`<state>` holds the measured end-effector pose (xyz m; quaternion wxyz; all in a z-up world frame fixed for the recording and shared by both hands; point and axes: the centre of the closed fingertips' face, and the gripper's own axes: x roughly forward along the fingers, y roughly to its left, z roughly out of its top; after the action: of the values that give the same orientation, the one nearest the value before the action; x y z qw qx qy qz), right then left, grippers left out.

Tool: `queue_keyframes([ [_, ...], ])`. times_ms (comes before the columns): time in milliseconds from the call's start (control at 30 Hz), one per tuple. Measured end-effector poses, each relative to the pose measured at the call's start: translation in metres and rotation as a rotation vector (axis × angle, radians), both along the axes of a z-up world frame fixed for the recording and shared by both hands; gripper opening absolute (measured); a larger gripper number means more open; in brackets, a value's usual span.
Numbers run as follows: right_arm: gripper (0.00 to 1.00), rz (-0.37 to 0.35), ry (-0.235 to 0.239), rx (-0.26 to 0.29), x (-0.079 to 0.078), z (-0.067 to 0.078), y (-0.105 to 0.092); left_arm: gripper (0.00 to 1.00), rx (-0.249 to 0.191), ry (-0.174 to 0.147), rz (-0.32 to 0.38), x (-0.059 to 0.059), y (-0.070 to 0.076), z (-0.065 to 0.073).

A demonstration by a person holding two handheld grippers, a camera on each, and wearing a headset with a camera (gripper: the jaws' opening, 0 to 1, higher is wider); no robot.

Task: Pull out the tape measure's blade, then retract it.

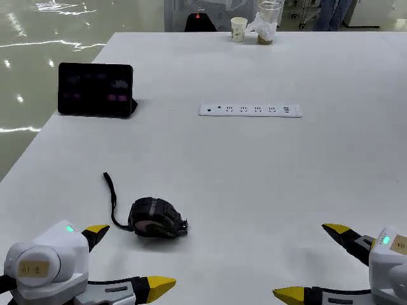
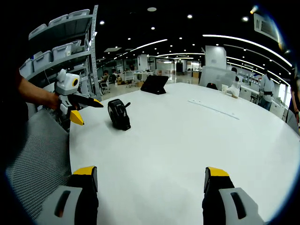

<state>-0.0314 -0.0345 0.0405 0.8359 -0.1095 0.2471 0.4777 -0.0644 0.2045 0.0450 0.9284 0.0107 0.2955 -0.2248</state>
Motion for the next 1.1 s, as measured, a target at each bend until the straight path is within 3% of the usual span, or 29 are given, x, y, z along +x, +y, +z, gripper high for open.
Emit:
queue_keyframes([
  [100,0.99,-0.003,0.007,0.004,-0.002,0.001,0.002,0.99,0.003,0.003,-0.009,0.0,-0.002,0.0],
  [700,0.99,0.01,-0.017,-0.003,-0.004,0.009,0.001,0.99,0.014,-0.02,-0.011,0.0,-0.003,0.009],
  [1100,0.99,0.006,-0.018,0.0,-0.005,0.011,-0.001,0.99,0.024,-0.017,-0.016,-0.003,-0.004,0.009],
])
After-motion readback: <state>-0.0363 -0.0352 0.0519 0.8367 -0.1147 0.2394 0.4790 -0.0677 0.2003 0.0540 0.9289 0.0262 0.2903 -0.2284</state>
